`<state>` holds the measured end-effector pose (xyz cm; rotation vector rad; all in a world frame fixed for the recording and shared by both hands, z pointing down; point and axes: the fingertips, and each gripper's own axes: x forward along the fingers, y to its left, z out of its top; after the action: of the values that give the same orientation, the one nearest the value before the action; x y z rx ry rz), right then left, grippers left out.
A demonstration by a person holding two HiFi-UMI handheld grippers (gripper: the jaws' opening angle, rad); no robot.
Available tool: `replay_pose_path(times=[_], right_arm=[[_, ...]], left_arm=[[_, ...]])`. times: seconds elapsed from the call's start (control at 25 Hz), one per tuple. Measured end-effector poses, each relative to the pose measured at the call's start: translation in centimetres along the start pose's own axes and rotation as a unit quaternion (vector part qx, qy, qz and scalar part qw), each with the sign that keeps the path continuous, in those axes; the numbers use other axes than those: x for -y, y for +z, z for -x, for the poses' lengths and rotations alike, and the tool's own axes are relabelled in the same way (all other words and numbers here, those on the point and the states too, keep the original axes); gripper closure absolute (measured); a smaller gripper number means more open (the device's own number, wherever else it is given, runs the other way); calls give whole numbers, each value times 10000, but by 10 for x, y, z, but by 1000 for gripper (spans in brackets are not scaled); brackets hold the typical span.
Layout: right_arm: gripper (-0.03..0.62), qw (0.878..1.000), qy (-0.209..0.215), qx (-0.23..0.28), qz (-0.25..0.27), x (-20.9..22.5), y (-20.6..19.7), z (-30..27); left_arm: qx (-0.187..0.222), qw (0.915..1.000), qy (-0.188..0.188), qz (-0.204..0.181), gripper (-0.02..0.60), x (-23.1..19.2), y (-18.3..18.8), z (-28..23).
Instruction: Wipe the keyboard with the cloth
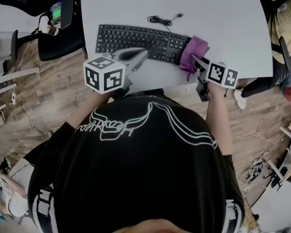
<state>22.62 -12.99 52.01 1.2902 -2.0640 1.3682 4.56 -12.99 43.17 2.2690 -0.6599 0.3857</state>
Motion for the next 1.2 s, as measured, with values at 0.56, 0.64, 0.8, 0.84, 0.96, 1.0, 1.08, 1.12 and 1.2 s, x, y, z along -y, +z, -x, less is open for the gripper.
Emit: replay_pose_path(times=[0.56,0.64,0.8,0.84,0.96,1.0,1.08,1.12,1.2], right_arm=[[533,10000,-39,-38,-61,45,-4,37],[533,10000,1,-59,14,42,-2,39],[533,9996,210,91,155,23,10,47],[533,9994,272,136,168,18,13,49],[533,9984,409,274,286,2,23,56],[533,9978,439,330,357,-4,27,58],[533,9964,524,433,500,-17,34,61],[533,9957,589,472,540,-25,37,62],[533,9942,735,524,587,-44,40,58]], left_arm=[[-6,10000,-31,-20,577,20,13,-47],[17,10000,1,-8,577,21,14,-50],[43,10000,61,24,577,21,12,-50],[51,10000,69,30,577,21,11,-50],[88,9999,85,20,577,23,9,-44],[106,9999,88,10,577,24,9,-42],[156,9998,97,0,577,26,9,-36],[186,9998,108,-2,577,27,10,-32],[240,9996,152,-2,577,24,10,-20]])
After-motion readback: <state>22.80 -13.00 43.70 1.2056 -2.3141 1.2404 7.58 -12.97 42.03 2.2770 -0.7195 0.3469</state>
